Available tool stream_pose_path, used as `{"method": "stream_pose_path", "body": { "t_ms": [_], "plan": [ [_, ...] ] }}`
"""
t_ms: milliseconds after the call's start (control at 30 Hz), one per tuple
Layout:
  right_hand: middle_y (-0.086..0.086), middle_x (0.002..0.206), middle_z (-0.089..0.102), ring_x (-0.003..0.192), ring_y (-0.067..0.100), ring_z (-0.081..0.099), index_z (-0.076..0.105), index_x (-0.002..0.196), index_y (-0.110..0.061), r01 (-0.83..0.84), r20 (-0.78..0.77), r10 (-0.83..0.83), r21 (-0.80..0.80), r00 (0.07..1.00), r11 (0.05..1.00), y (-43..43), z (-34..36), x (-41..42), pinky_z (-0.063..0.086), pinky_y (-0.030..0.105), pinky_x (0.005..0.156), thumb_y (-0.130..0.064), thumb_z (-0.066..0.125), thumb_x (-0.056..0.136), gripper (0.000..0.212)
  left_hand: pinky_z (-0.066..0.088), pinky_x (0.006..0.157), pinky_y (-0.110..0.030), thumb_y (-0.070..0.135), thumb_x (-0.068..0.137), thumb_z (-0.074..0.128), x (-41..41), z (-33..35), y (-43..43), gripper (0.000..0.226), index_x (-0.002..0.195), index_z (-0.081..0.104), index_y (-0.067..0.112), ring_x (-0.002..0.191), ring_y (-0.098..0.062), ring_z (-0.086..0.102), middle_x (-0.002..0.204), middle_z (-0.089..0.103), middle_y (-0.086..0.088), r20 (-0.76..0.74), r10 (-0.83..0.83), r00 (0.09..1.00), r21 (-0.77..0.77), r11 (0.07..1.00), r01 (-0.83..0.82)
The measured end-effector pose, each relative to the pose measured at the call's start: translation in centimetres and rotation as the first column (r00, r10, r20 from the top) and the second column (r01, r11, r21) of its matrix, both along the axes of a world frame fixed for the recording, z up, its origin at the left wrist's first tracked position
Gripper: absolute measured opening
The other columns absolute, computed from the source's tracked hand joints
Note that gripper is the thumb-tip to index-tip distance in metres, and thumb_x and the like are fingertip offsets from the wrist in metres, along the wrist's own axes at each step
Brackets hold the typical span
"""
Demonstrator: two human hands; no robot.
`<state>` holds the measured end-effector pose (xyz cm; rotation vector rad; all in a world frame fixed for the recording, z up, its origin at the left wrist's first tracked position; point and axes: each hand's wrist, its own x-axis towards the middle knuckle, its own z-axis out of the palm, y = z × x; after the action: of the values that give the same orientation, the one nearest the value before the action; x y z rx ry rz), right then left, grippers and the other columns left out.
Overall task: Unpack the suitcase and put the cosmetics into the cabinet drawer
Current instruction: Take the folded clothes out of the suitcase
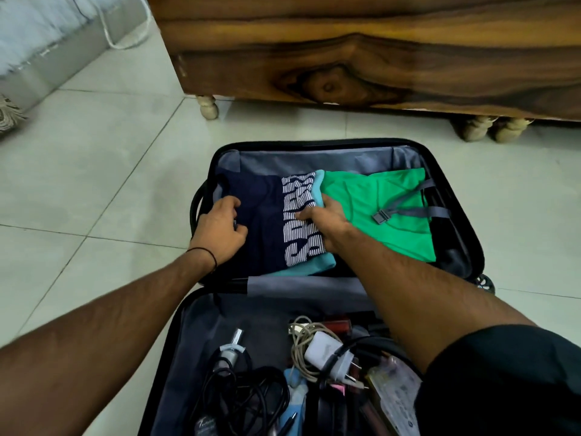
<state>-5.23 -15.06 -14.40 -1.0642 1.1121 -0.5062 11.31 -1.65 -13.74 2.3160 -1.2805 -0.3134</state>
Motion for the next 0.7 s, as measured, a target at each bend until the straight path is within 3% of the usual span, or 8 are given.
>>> {"method": "stream_pose_path", "body": {
  "t_ms": [67, 200, 233, 300, 367, 467, 600, 700],
  "plan": [
    [0.016, 0.093, 0.072, 0.091, 0.041, 0.07, 0.064, 0.092, -0.016, 0.002, -0.025, -0.004, -0.076, 1.0, 0.997, -1.4, 1.2, -0.8, 0.059, 0.055, 0.082, 0.012, 0.07, 0.068, 0.037, 0.044, 0.096, -0.047, 0.017, 0.083, 0.059, -0.7, 0.3, -0.7, 0.048, 0.129, 0.047, 0.009, 0.108, -0.037, 0.058, 0.125, 0.056, -0.014, 0.056, 0.048, 0.997, 0.057, 0.997, -0.051],
    [0.01, 0.085, 0.07, 0.069, 0.025, 0.064, 0.066, 0.105, -0.009, -0.008, -0.04, 0.0, -0.184, 0.999, 0.983, -3.4, 5.5, -4.2, 0.059, 0.035, 0.065, 0.018, 0.065, 0.072, 0.043, 0.034, 0.1, -0.05, 0.033, 0.088, 0.059, -2.6, 0.7, -2.5, 0.052, 0.132, 0.044, 0.009, 0.124, -0.038, 0.043, 0.135, 0.047, -0.018, 0.188, 0.017, 0.982, 0.088, 0.996, -0.034],
    [0.009, 0.084, 0.07, 0.067, 0.023, 0.065, 0.066, 0.106, -0.009, -0.006, -0.037, -0.001, -0.196, 0.999, 0.981, -3.7, 6.3, -5.2, 0.059, 0.033, 0.062, 0.019, 0.064, 0.072, 0.043, 0.034, 0.101, -0.049, 0.037, 0.089, 0.06, -3.2, 1.0, -3.0, 0.054, 0.133, 0.044, 0.009, 0.124, -0.038, 0.042, 0.135, 0.047, -0.017, 0.139, 0.01, 0.99, 0.061, 0.998, -0.018],
    [0.007, 0.079, 0.071, 0.061, 0.019, 0.066, 0.067, 0.104, -0.011, -0.007, -0.043, -0.002, -0.208, 0.999, 0.978, -4.0, 7.7, -6.8, 0.056, 0.026, 0.053, 0.02, 0.064, 0.073, 0.043, 0.04, 0.099, -0.043, 0.044, 0.091, 0.061, -4.3, 1.2, -4.3, 0.054, 0.128, 0.045, 0.008, 0.119, -0.031, 0.047, 0.127, 0.052, -0.012, -0.159, 0.045, 0.986, -0.008, 0.999, -0.047],
    [0.007, 0.078, 0.071, 0.06, 0.019, 0.066, 0.068, 0.105, -0.011, -0.022, -0.066, 0.006, -0.242, 0.998, 0.97, -4.2, 9.2, -7.9, 0.054, 0.025, 0.049, 0.021, 0.064, 0.073, 0.046, 0.046, 0.083, -0.035, 0.049, 0.093, 0.058, -6.2, 2.1, -5.4, 0.039, 0.107, 0.05, 0.013, 0.097, -0.02, 0.054, 0.1, 0.056, -0.002, -0.562, 0.118, 0.819, -0.048, 0.983, -0.175],
    [0.016, 0.086, 0.07, 0.066, 0.028, 0.065, 0.069, 0.102, -0.011, -0.064, -0.071, 0.046, -0.282, 0.996, 0.957, -4.2, 11.9, -8.6, 0.059, 0.035, 0.056, 0.021, 0.061, 0.072, 0.045, 0.046, 0.065, -0.026, 0.061, 0.094, 0.046, -9.7, 3.6, -6.8, 0.038, 0.089, 0.059, 0.025, 0.072, -0.012, 0.056, 0.073, 0.061, 0.008, -0.913, 0.109, 0.393, -0.04, 0.935, -0.353],
    [0.011, 0.084, 0.072, 0.065, 0.022, 0.07, 0.07, 0.106, -0.014, -0.141, -0.033, 0.138, -0.314, 0.99, 0.939, -4.0, 16.6, -9.2, 0.06, 0.031, 0.057, 0.021, 0.06, 0.076, 0.047, 0.053, 0.078, -0.032, 0.077, 0.088, 0.033, -13.1, 4.4, -8.0, 0.067, 0.122, 0.063, 0.027, 0.1, -0.018, 0.066, 0.109, 0.072, 0.001, -0.996, -0.077, -0.047, -0.059, 0.953, -0.297],
    [0.014, 0.097, 0.075, 0.078, 0.028, 0.073, 0.071, 0.112, -0.013, -0.16, 0.1, 0.196, -0.289, 0.976, 0.944, -4.6, 19.5, -10.2, 0.061, 0.04, 0.069, 0.019, 0.061, 0.078, 0.048, 0.051, 0.085, -0.037, 0.078, 0.088, 0.03, -13.6, 4.8, -8.4, 0.073, 0.122, 0.063, 0.024, 0.107, -0.024, 0.066, 0.119, 0.07, -0.004, -0.971, -0.163, -0.176, -0.094, 0.934, -0.345]
  ]
}}
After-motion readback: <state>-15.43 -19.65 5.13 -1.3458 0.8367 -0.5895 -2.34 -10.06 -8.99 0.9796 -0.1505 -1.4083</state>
